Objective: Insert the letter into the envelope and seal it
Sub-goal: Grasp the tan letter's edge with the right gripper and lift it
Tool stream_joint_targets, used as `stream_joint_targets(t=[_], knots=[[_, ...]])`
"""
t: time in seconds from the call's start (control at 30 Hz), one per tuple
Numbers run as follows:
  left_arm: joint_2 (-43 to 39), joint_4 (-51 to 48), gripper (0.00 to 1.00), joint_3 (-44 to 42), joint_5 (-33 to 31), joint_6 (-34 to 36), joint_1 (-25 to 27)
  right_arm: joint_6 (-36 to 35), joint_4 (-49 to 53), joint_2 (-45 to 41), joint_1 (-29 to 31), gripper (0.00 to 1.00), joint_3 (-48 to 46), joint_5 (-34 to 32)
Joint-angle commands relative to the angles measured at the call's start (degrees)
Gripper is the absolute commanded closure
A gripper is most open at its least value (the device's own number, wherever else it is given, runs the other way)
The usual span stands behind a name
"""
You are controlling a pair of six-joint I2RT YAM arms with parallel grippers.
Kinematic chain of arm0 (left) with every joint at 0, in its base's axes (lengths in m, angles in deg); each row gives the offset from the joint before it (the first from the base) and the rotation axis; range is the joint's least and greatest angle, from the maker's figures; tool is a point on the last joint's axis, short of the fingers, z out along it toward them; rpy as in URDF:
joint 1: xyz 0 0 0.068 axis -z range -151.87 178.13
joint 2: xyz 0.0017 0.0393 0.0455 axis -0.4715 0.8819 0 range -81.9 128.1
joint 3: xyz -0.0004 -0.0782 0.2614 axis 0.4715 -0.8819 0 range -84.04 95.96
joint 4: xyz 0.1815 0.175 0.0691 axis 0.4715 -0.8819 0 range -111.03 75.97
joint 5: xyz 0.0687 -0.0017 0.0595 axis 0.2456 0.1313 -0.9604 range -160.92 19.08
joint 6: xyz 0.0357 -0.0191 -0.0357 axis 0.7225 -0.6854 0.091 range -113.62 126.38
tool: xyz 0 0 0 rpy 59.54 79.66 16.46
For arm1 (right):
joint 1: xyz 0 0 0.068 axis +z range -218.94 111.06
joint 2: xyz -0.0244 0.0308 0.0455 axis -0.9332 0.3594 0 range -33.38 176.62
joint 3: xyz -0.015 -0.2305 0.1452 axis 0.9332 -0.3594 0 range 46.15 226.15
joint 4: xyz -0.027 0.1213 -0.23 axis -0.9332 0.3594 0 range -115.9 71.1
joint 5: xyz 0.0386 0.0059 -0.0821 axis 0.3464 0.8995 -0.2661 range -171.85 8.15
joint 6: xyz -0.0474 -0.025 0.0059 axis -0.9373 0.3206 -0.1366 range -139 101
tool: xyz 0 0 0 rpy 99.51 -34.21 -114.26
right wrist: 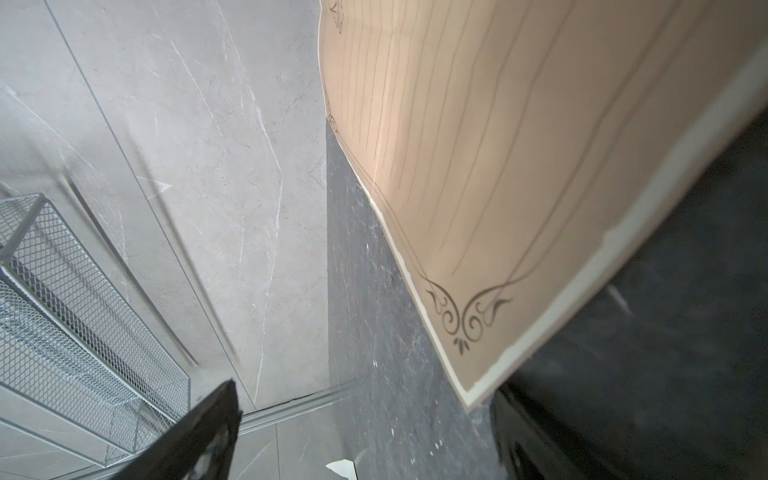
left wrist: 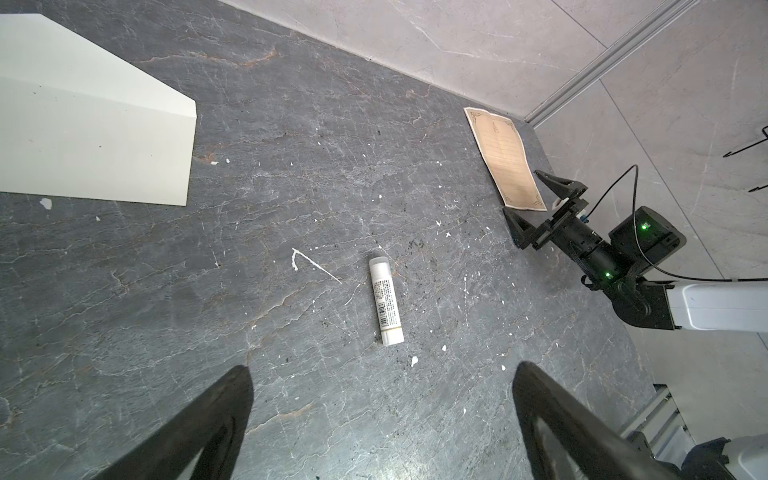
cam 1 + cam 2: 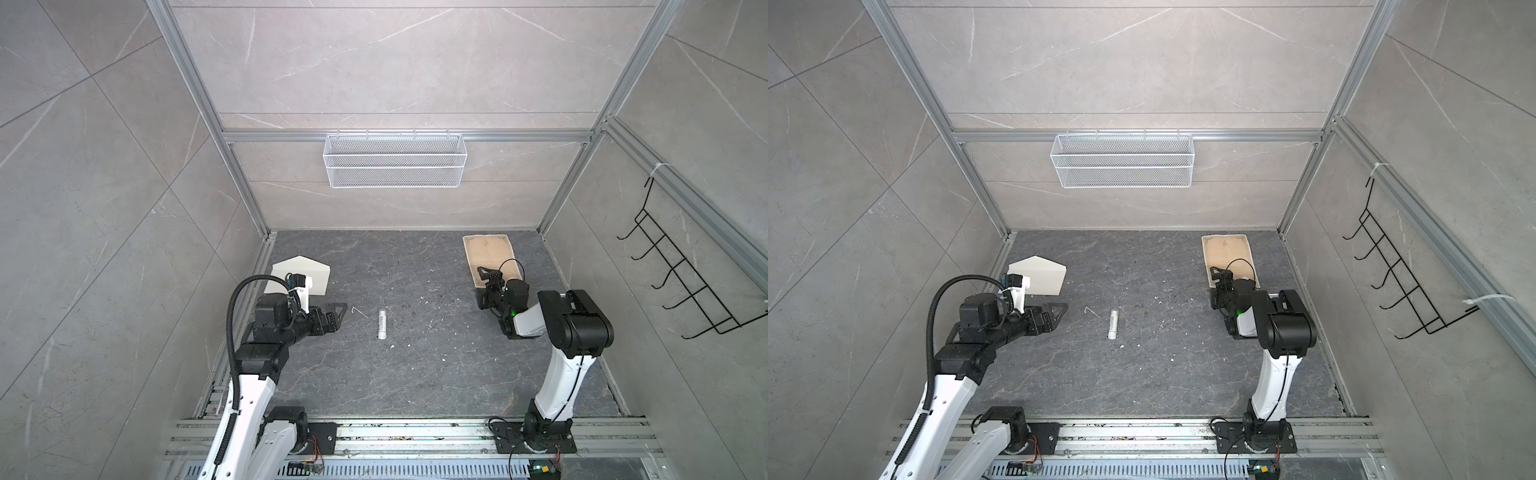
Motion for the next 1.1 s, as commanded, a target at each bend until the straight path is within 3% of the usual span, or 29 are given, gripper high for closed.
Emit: stream_joint_targets(t=[0.0, 0.37, 0.77, 1.07], knots=[[-0.7, 0.04, 0.0, -0.16, -0.02, 1.65, -0.01, 0.62, 2.28, 2.77, 0.3, 0.04, 0.43, -1.74], [-0.5, 0.04, 0.0, -0.16, 0.13, 1.69, -0.01, 2.4, -0.64, 7.01, 0.35, 0.1, 2.0, -2.94], [-0.32, 0.04, 0.0, -0.12, 0.36, 1.64, 0.01, 3.17, -1.62, 8.91, 0.39, 0.42, 3.1, -6.05], [-0.19, 0.04, 0.0, -0.16, 0.66, 1.57, -0.01, 3.51, -1.08, 10.5, 0.39, 0.76, 5.34, -7.97]])
